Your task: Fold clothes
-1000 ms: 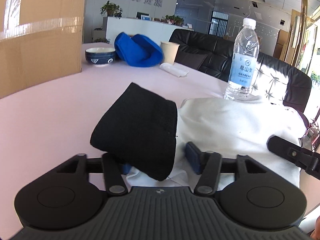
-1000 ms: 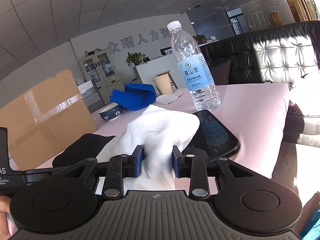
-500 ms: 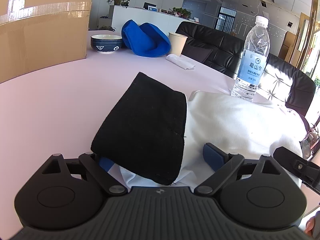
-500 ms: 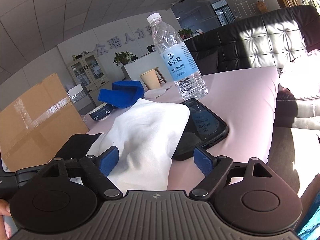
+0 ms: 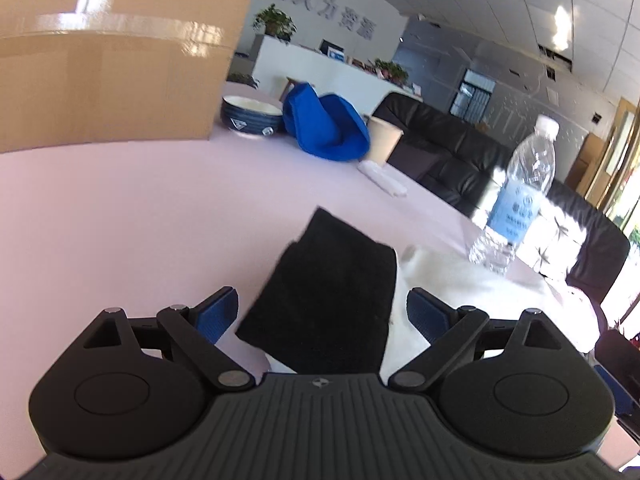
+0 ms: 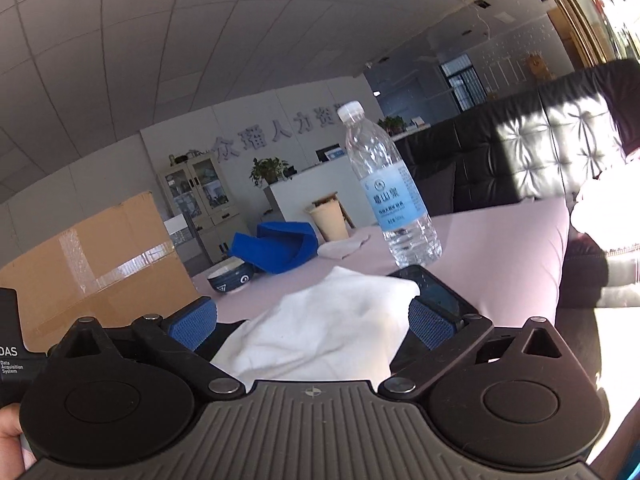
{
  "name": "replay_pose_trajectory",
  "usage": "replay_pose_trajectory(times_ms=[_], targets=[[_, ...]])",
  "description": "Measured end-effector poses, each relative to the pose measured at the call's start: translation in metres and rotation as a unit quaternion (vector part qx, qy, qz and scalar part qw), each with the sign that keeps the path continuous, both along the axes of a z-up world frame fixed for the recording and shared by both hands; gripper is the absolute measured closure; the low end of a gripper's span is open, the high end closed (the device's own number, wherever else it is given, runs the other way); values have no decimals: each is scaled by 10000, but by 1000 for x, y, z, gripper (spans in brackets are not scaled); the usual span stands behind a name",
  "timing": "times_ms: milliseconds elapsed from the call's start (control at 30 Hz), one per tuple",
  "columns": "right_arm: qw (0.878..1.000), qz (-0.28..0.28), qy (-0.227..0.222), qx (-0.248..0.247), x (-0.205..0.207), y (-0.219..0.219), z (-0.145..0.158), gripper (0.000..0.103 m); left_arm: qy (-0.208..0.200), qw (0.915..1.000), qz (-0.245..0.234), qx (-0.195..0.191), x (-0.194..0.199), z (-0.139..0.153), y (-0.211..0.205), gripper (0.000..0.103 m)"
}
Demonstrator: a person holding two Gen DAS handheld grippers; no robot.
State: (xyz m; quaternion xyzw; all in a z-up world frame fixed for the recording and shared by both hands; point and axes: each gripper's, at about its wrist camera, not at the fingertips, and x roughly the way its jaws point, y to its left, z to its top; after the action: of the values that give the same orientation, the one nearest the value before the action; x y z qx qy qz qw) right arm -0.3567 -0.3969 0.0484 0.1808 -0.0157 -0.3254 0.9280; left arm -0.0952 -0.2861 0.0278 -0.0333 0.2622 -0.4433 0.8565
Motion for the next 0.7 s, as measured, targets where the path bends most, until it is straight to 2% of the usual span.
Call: replay_pose_trajectory(times_ms=[67, 233, 267, 300, 400, 500, 633, 700], targets=[[9998, 153, -99, -103, 3, 7, 7, 0, -250, 9997, -3, -63, -2, 7, 10, 11], [9932, 954, -492, 449, 22, 11, 22, 0, -737, 9965, -56, -378, -9, 26, 46, 10], [9920, 1064, -493, 458, 28, 13, 25, 0, -821, 9959, -9, -383, -9, 30, 53, 5], [9925, 1060, -497, 363, 34, 16, 27, 0, -920, 9951, 91, -364, -8, 33, 61, 0], [9923, 1135, -464, 164, 54, 28, 31, 0, -1254, 9907, 441, -291, -5, 41, 85, 0], [9847, 1664, -379, 341, 79, 35, 32, 0, -1414, 9864, 819, -150, 0, 43, 110, 0], [9740, 2195, -353, 445, 119, 54, 37, 0, -1329, 9818, 1354, -38, 11, 44, 153, 0], [9634, 2606, -316, 536, 147, 71, 40, 0, -1346, 9768, 1665, 33, 13, 45, 177, 0]])
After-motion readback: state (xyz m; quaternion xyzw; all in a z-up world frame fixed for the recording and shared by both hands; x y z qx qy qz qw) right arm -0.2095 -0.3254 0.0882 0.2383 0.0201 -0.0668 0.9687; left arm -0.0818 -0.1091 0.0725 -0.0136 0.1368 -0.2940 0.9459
